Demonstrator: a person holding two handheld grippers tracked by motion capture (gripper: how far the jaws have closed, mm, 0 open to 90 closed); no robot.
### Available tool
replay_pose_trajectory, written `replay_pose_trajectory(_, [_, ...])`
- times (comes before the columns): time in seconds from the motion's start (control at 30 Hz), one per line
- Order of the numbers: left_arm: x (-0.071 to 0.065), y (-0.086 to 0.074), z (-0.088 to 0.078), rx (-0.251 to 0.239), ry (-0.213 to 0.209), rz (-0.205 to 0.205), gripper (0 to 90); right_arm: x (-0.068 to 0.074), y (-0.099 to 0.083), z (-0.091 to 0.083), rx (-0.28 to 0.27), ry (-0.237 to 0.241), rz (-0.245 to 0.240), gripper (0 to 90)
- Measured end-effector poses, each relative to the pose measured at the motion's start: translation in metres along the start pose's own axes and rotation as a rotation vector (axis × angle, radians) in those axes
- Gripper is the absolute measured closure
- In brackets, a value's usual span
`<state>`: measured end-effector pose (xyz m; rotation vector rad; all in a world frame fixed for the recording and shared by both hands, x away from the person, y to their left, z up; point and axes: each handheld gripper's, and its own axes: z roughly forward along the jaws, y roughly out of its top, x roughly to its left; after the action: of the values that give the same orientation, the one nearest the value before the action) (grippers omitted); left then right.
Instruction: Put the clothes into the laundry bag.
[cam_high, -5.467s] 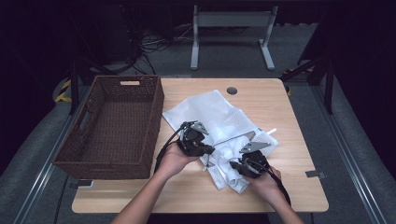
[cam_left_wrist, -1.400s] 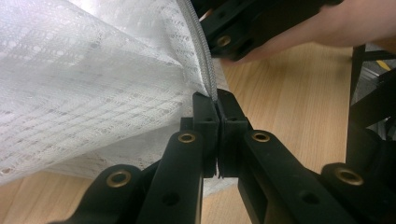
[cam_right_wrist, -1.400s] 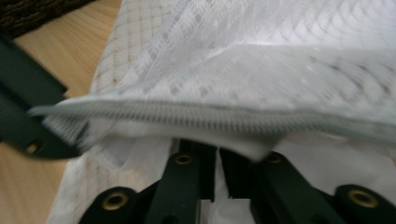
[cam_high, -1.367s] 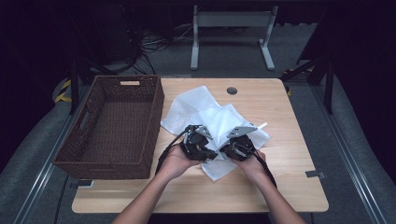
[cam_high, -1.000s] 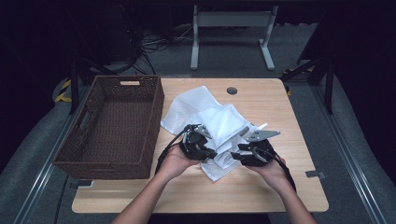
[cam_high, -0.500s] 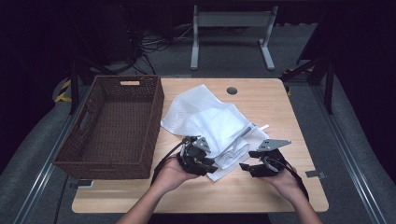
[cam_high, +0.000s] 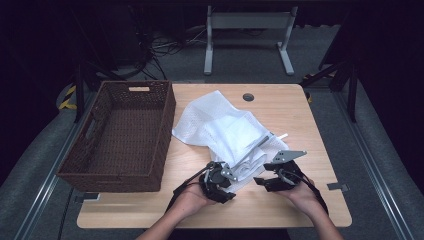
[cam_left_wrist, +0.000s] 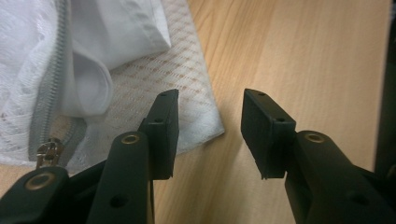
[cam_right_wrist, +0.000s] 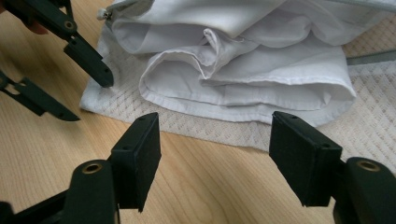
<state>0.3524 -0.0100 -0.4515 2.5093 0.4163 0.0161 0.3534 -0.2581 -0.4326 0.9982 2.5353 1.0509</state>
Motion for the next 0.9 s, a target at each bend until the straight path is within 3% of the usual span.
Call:
replay_pose_trajectory(0.1, [0.001,0.0,0.0,-0.002,0.014,-0.005,64.3,0.002,0.0,0.001,0.001,0.002,-0.007,34.1])
replay_pose_trajectory(0.23, [0.007,-0.002,0.0,-0.015,0.034,-0.016,78.9,0.003,0.001,0.002,0.005,0.002,-0.013,33.9])
replay_pose_trajectory(0.3, [0.01,-0.002,-0.001,-0.018,0.022,-0.031,85.3,0.005,0.002,0.005,0.008,0.008,-0.019,33.4])
replay_pose_trajectory(0.63, [0.012,-0.003,-0.001,-0.025,0.006,-0.052,86.8,0.021,0.014,0.026,0.02,0.038,-0.069,33.8])
replay_pose_trajectory(0.9, [0.013,-0.003,-0.001,-0.026,0.001,-0.056,86.9,0.026,0.024,0.051,0.05,0.013,-0.08,38.2])
